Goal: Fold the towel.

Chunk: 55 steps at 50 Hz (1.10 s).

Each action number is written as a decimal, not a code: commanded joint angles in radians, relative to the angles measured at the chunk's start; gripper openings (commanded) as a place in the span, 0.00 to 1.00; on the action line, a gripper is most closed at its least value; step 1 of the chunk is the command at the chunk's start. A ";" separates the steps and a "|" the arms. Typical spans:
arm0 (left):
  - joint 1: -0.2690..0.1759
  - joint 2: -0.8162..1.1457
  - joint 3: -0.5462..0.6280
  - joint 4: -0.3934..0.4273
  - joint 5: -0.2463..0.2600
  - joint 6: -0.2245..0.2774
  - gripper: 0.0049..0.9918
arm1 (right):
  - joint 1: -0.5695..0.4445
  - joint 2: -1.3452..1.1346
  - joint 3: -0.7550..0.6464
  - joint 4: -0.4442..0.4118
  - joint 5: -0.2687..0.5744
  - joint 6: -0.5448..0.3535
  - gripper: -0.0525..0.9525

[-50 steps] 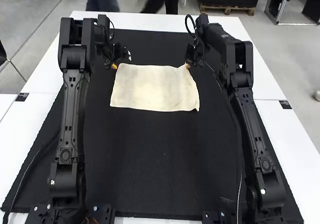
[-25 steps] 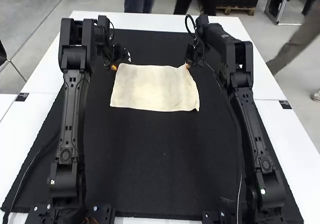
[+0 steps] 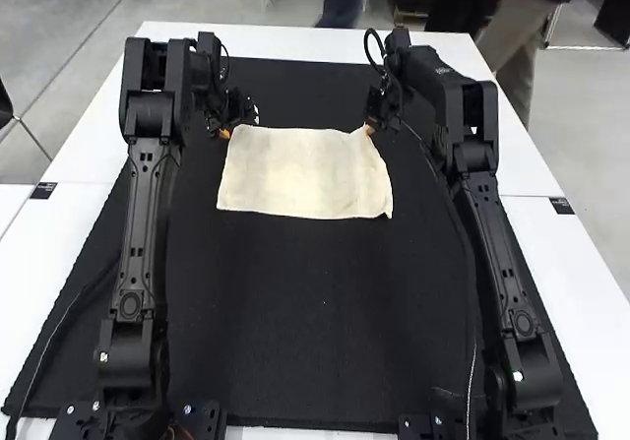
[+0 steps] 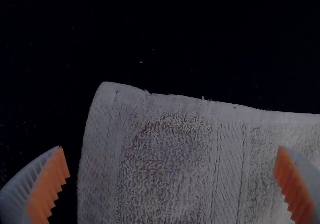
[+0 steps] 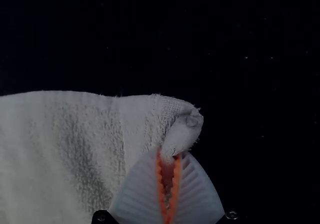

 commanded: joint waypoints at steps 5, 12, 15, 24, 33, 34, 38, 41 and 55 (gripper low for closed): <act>-0.070 0.025 0.021 0.004 0.048 0.007 0.98 | 0.019 -0.083 0.000 0.002 -0.017 0.011 0.03; -0.083 0.016 0.021 0.004 0.050 0.007 0.98 | 0.021 -0.083 0.000 0.002 -0.018 0.011 0.03; -0.084 0.015 0.021 0.004 0.051 0.007 0.98 | 0.021 -0.083 0.001 0.004 -0.018 0.012 0.03; -0.092 0.007 0.021 0.002 0.051 0.007 0.98 | 0.024 -0.083 0.001 0.004 -0.018 0.012 0.03; -0.092 0.005 0.021 -0.005 0.051 0.015 0.98 | 0.024 -0.083 0.001 0.004 -0.018 0.012 0.03; -0.093 0.004 0.021 -0.007 0.051 0.015 0.98 | 0.025 -0.083 0.001 0.004 -0.018 0.012 0.03; -0.095 0.005 0.021 -0.011 0.051 0.021 0.96 | 0.027 -0.083 0.001 0.004 -0.018 0.012 0.03; -0.095 0.004 0.019 -0.014 0.050 0.023 0.91 | 0.027 -0.083 0.003 0.004 -0.018 0.012 0.03; -0.098 0.011 0.007 -0.033 -0.004 0.044 0.61 | 0.028 -0.083 0.003 0.005 -0.018 0.012 0.03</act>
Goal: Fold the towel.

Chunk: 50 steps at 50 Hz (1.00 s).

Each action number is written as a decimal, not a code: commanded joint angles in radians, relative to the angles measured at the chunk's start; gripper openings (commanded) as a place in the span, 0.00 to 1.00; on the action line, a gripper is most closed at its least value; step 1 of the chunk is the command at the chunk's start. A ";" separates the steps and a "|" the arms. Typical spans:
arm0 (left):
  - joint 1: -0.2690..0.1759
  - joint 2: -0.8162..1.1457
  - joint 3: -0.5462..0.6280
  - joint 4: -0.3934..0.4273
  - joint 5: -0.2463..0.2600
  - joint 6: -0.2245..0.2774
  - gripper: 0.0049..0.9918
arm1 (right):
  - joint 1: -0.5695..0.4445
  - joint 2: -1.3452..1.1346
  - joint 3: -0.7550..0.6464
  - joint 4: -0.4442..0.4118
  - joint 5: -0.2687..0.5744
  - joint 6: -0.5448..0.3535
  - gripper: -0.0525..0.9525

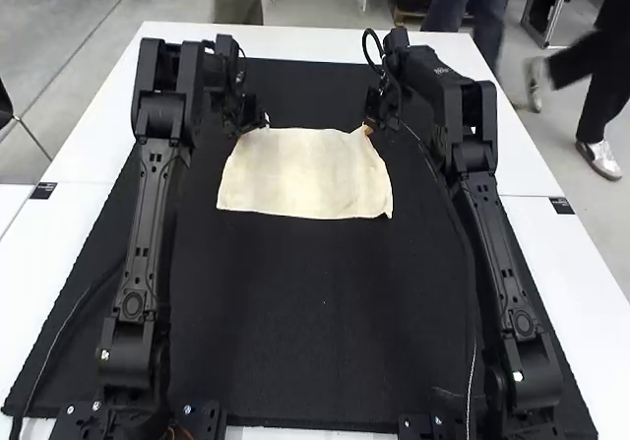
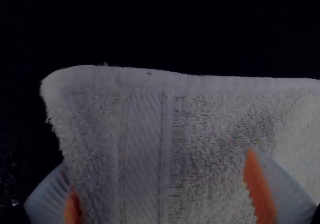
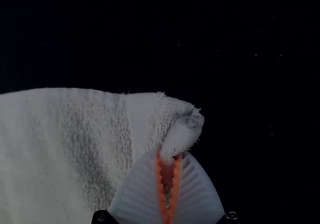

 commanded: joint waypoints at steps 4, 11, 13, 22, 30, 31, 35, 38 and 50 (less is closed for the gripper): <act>-0.012 0.011 0.001 -0.005 0.009 0.019 0.49 | 0.021 -0.083 0.002 0.004 -0.016 0.009 0.03; -0.009 0.011 -0.001 -0.005 -0.005 0.023 0.46 | 0.021 -0.083 0.002 0.004 -0.016 0.009 0.03; -0.007 0.011 -0.001 -0.005 -0.014 0.023 0.46 | 0.021 -0.083 0.002 0.004 -0.016 0.009 0.03; -0.004 0.011 -0.001 0.003 -0.063 0.038 0.38 | 0.021 -0.083 0.002 0.004 -0.016 0.009 0.03; -0.004 0.011 -0.001 0.008 -0.083 0.039 0.32 | 0.021 -0.083 0.002 0.003 -0.016 0.009 0.03; -0.004 0.011 -0.001 0.009 -0.088 0.039 0.32 | 0.021 -0.083 0.002 0.004 -0.016 0.009 0.03; -0.004 0.011 0.001 0.021 -0.116 0.041 0.32 | 0.021 -0.083 0.002 0.004 -0.016 0.009 0.03; -0.004 0.011 0.001 0.031 -0.143 0.041 0.32 | 0.021 -0.083 0.002 0.003 -0.016 0.009 0.03; -0.004 0.011 -0.001 0.034 -0.177 0.049 0.32 | 0.021 -0.083 0.002 0.004 -0.016 0.009 0.03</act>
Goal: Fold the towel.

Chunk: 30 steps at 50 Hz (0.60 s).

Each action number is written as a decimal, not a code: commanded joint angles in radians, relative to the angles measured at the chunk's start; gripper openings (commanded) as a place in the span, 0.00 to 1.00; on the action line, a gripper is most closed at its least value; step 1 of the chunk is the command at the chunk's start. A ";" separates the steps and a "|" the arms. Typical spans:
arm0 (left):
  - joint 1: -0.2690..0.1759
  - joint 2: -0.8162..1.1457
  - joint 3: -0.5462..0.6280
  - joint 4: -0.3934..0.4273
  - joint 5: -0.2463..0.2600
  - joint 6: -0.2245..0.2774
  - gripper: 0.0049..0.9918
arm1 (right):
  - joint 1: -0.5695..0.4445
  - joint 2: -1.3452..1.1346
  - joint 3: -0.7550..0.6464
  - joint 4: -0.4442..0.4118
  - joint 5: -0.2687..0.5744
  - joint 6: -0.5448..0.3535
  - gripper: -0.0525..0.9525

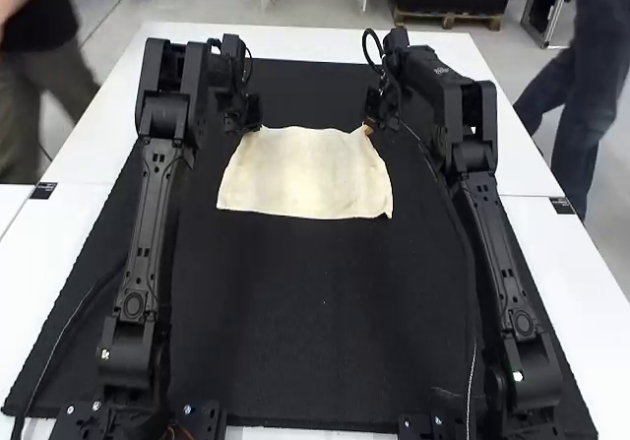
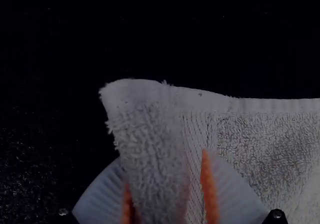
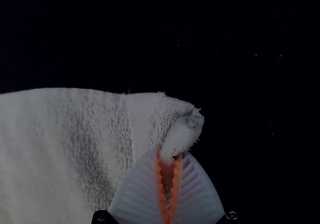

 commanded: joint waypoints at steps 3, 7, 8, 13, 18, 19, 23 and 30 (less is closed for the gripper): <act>0.006 0.011 -0.003 0.006 -0.041 0.021 0.32 | 0.023 -0.083 0.003 0.004 -0.016 0.008 0.03; 0.007 0.011 -0.004 0.004 -0.058 0.032 0.32 | 0.021 -0.083 0.003 0.004 -0.016 0.008 0.03; 0.007 0.011 -0.006 0.004 -0.060 0.032 0.32 | 0.021 -0.083 0.003 0.004 -0.016 0.008 0.03; 0.012 0.011 -0.007 0.007 -0.087 0.033 0.22 | 0.021 -0.083 0.003 0.004 -0.016 0.008 0.03; 0.018 0.008 -0.007 0.006 -0.087 0.035 0.20 | 0.023 -0.083 0.003 0.004 -0.016 0.008 0.03; 0.018 0.008 -0.007 0.006 -0.087 0.035 0.20 | 0.023 -0.083 0.003 0.004 -0.018 0.008 0.03; 0.021 0.007 -0.007 0.004 -0.090 0.035 0.16 | 0.024 -0.083 0.003 0.003 -0.018 0.007 0.03; 0.026 0.002 -0.007 0.003 -0.106 0.035 0.02 | 0.024 -0.083 0.003 0.003 -0.018 0.005 0.03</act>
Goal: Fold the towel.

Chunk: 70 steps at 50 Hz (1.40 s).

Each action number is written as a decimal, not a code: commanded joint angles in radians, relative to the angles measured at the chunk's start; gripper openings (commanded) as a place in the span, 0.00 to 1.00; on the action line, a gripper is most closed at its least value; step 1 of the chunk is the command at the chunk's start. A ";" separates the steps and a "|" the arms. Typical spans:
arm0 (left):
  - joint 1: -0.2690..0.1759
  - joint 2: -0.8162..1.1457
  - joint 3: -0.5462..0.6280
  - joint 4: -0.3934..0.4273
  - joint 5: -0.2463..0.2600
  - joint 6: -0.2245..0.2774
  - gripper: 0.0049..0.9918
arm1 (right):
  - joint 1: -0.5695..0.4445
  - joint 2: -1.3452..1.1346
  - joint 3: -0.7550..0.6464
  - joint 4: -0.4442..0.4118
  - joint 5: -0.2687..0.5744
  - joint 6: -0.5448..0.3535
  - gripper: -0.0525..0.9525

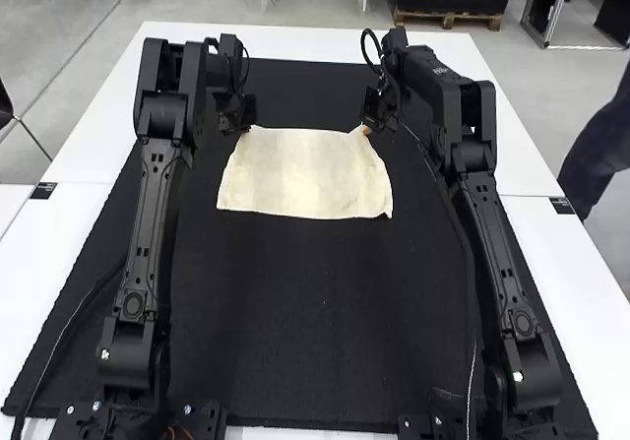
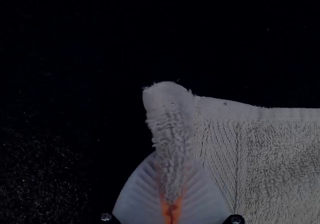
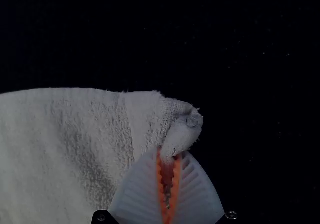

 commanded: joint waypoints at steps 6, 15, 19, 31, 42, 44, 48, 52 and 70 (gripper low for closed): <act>0.014 -0.012 -0.012 -0.006 -0.024 0.009 0.02 | 0.019 -0.083 0.001 0.003 -0.018 -0.003 0.03; 0.014 -0.066 -0.033 -0.022 -0.006 0.011 0.02 | 0.004 -0.084 0.002 0.003 -0.016 -0.010 0.03; 0.014 -0.093 -0.050 -0.020 0.003 0.011 0.02 | -0.013 -0.098 0.002 0.003 -0.016 -0.019 0.03; 0.004 -0.171 -0.079 -0.020 0.026 0.009 0.02 | -0.036 -0.134 0.002 -0.012 -0.018 -0.033 0.03; -0.006 -0.201 -0.108 -0.025 0.031 0.011 0.02 | -0.030 -0.157 0.002 -0.034 -0.044 -0.038 0.03; -0.006 -0.205 -0.113 -0.025 0.031 0.011 0.02 | -0.030 -0.161 0.002 -0.034 -0.044 -0.038 0.03; -0.006 -0.216 -0.128 -0.023 0.031 0.011 0.02 | -0.032 -0.169 0.002 -0.040 -0.044 -0.038 0.03; -0.006 -0.228 -0.141 -0.025 0.031 0.011 0.02 | -0.035 -0.172 0.002 -0.048 -0.044 -0.039 0.03; -0.016 -0.297 -0.199 -0.026 0.043 0.018 0.02 | -0.042 -0.183 0.002 -0.118 -0.045 -0.061 0.03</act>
